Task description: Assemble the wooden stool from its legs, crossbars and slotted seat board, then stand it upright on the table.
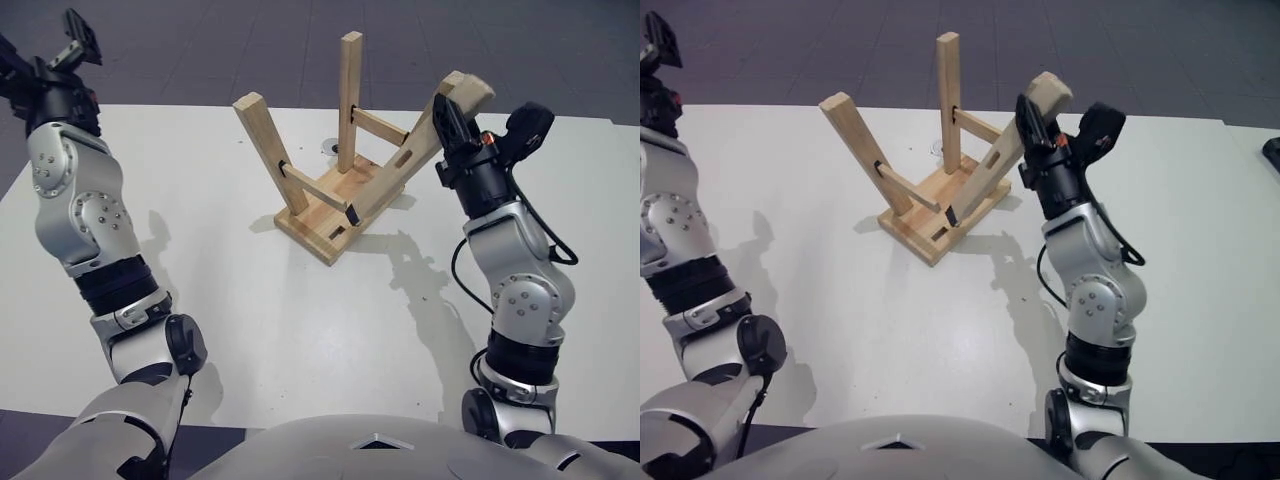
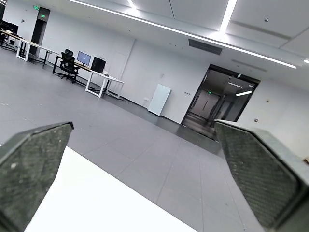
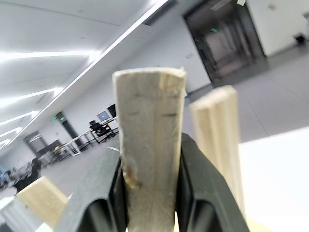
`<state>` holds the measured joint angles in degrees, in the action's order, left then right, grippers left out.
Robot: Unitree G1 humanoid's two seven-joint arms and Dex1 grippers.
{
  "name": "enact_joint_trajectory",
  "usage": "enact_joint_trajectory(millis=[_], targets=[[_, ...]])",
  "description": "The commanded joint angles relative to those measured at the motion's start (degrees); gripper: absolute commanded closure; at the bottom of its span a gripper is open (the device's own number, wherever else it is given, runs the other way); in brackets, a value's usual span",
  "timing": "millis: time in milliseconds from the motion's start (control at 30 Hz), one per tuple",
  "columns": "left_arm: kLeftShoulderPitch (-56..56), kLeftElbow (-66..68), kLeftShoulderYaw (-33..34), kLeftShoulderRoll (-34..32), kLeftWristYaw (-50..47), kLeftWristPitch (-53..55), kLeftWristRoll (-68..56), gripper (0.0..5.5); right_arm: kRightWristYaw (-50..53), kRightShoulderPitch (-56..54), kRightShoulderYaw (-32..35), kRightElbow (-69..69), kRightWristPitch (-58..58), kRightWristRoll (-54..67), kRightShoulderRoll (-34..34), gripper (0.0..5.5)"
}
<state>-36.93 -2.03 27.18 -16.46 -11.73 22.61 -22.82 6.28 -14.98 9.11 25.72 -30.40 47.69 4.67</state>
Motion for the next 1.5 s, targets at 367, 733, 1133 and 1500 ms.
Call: enact_joint_trajectory(millis=[367,733,1133,1500], targets=[[-2.04,3.28,-3.78,2.64,-1.38,-1.67,2.68,0.10,9.64,3.76,3.31,-11.94,1.86,-3.00,-9.43,4.50],[-0.74,1.96,-5.71,3.10,-2.85,-0.84,5.86,0.10,11.87,2.11,4.44,-8.98,-2.97,-7.14,-0.42,4.48],[0.70,-1.57,-7.19,5.11,-3.45,2.05,6.32,0.10,9.48,4.51,2.40,-6.14,-3.19,-11.18,2.90,4.48],[2.34,-7.57,-9.80,9.30,-4.43,7.07,5.59,0.10,9.89,13.85,-2.78,2.33,-3.39,-17.47,2.43,4.48]])
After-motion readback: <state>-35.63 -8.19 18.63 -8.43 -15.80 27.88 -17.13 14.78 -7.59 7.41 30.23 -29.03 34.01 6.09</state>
